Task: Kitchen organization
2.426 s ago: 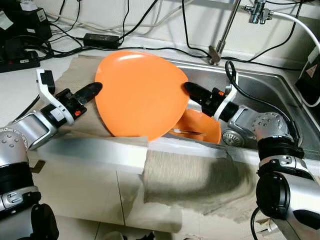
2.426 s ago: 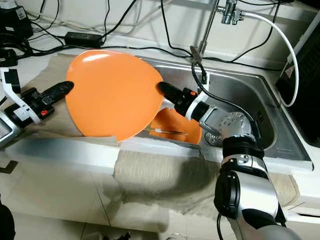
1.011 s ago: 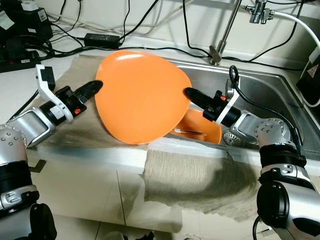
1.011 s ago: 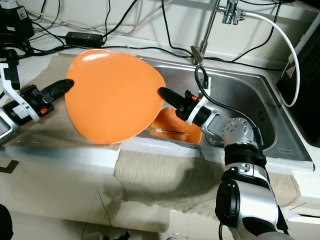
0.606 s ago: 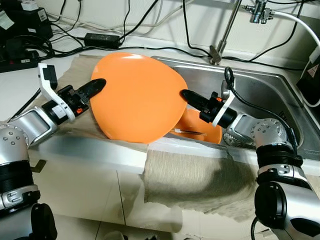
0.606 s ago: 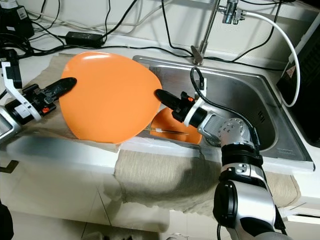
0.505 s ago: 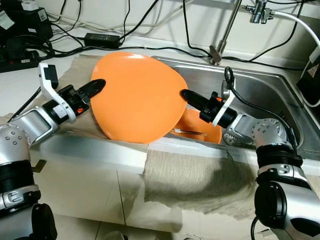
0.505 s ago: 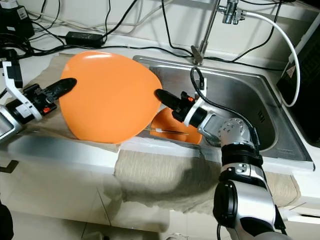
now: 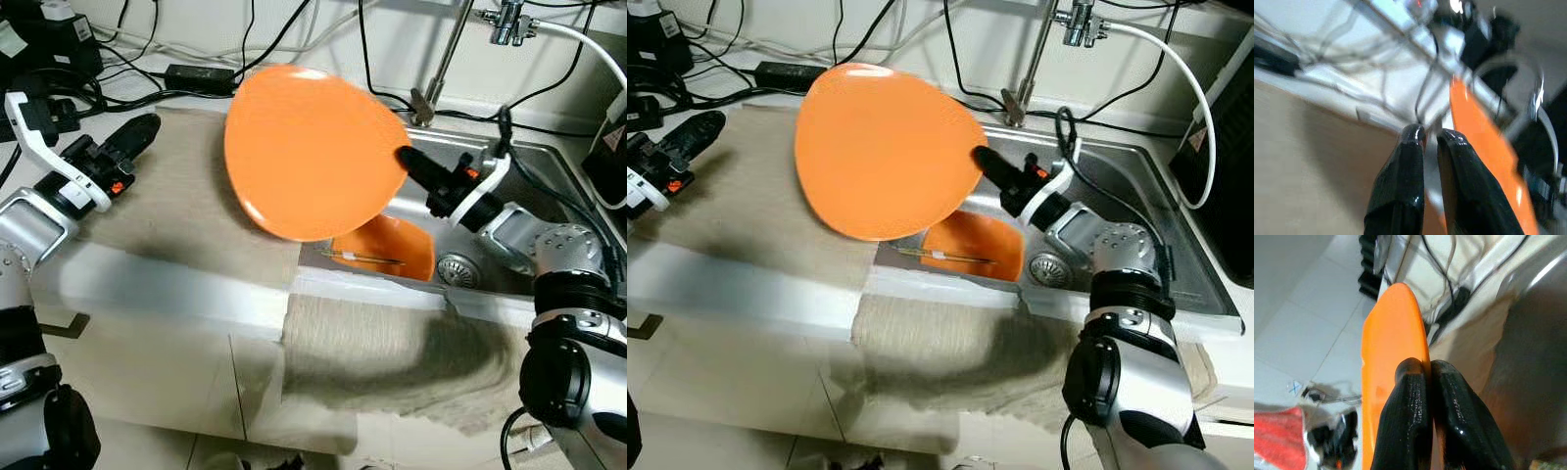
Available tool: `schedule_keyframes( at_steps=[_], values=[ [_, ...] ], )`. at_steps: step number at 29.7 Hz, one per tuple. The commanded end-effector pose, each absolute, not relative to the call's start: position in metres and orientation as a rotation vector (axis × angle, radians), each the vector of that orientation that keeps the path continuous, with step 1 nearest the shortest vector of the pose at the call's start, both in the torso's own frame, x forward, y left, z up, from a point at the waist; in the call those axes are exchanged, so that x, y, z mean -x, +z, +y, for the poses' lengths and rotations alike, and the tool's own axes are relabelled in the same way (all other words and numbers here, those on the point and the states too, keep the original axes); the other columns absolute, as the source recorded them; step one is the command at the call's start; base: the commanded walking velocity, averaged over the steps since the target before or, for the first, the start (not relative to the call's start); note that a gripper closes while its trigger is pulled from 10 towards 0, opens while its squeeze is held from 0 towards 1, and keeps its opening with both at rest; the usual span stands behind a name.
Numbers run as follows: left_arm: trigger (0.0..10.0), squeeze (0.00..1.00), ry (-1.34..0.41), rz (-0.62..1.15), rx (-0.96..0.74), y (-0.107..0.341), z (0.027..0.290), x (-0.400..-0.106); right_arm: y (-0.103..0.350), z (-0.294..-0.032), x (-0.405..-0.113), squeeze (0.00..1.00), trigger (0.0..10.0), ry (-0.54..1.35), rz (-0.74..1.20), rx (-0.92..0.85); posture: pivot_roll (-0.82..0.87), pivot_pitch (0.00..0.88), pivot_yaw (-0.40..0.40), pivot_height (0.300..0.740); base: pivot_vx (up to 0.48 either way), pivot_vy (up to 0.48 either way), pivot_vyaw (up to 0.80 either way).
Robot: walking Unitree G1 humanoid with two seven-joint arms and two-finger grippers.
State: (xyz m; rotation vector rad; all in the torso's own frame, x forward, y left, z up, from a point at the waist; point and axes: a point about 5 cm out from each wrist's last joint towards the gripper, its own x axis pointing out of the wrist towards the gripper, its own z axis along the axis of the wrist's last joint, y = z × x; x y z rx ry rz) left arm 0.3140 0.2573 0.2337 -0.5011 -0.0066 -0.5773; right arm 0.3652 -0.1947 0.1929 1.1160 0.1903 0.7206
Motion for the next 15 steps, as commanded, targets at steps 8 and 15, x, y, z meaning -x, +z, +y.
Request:
schedule_keyframes(
  at_steps=[8,15],
  values=[
    [10.0,0.0,-0.736,0.118,0.182,0.213,0.211,-0.309,0.218,-0.234,-0.364,0.0,0.0,0.592,0.058,-1.034,-0.05,0.0,-0.06,0.74,0.0,0.0,0.0],
    [10.0,0.0,-0.957,-0.035,-0.046,0.24,0.152,-0.295,0.213,-0.277,-0.359,0.0,0.0,0.341,0.032,-0.89,-0.08,0.0,-0.054,0.74,0.0,0.0,0.0]
  ],
)
